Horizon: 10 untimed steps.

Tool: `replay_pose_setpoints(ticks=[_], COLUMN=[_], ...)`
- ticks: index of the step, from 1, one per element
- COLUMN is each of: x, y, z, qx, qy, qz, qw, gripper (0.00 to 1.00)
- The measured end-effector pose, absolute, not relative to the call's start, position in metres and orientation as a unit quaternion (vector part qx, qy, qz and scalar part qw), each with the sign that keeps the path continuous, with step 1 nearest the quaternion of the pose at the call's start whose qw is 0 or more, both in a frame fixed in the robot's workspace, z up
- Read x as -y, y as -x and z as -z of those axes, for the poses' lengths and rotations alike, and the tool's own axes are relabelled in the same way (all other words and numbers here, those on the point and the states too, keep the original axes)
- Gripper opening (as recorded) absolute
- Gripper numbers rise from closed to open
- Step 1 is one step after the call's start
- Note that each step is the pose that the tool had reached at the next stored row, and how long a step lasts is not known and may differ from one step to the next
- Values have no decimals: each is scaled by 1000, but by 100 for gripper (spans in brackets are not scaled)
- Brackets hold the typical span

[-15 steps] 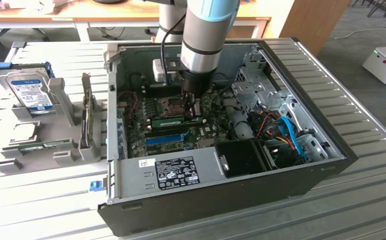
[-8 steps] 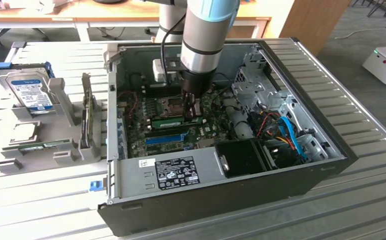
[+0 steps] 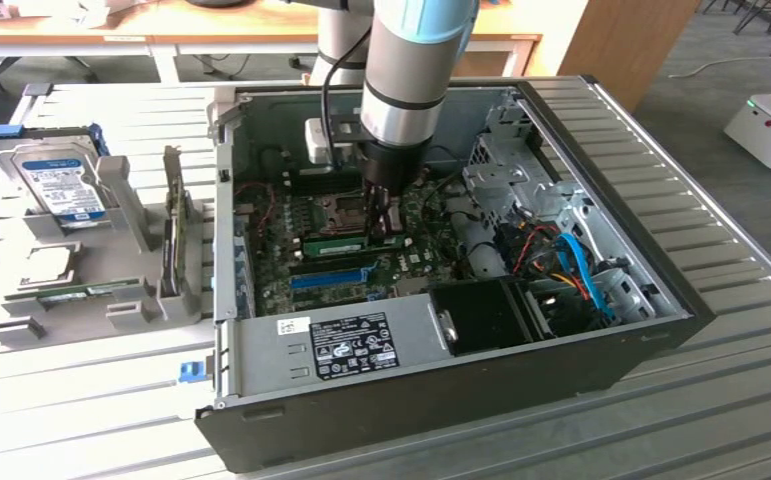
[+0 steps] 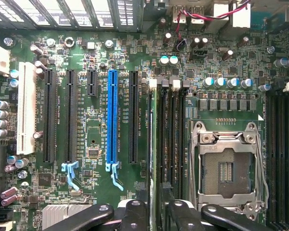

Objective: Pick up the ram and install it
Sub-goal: 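Insert the ram into the slot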

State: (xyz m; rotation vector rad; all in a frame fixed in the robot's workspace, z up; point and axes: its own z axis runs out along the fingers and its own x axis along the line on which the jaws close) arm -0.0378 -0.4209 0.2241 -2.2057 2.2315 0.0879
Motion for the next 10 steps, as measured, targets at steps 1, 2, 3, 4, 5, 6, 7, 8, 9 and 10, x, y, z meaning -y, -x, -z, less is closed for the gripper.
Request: replay_pose_setpoints(ticks=[1, 2, 3, 4, 5, 6, 7, 8, 9, 10], x=[421, 421, 421, 421, 421, 421, 421, 421, 421, 421], y=[38, 38, 38, 38, 38, 38, 38, 38, 38, 38], z=[-224, -224, -224, -224, -225, -226, -227, -228, -229, -231], qx=[-711, -711, -711, -711, -711, -711, -711, -711, -711, -711], qy=[703, 703, 703, 703, 703, 703, 703, 703, 703, 703], qz=[-28, -28, -28, -28, -28, -28, -28, -28, -28, -28], qw=[1, 1, 1, 1, 1, 1, 1, 1, 1, 1], gripper=[25, 25, 25, 25, 25, 25, 25, 25, 25, 25])
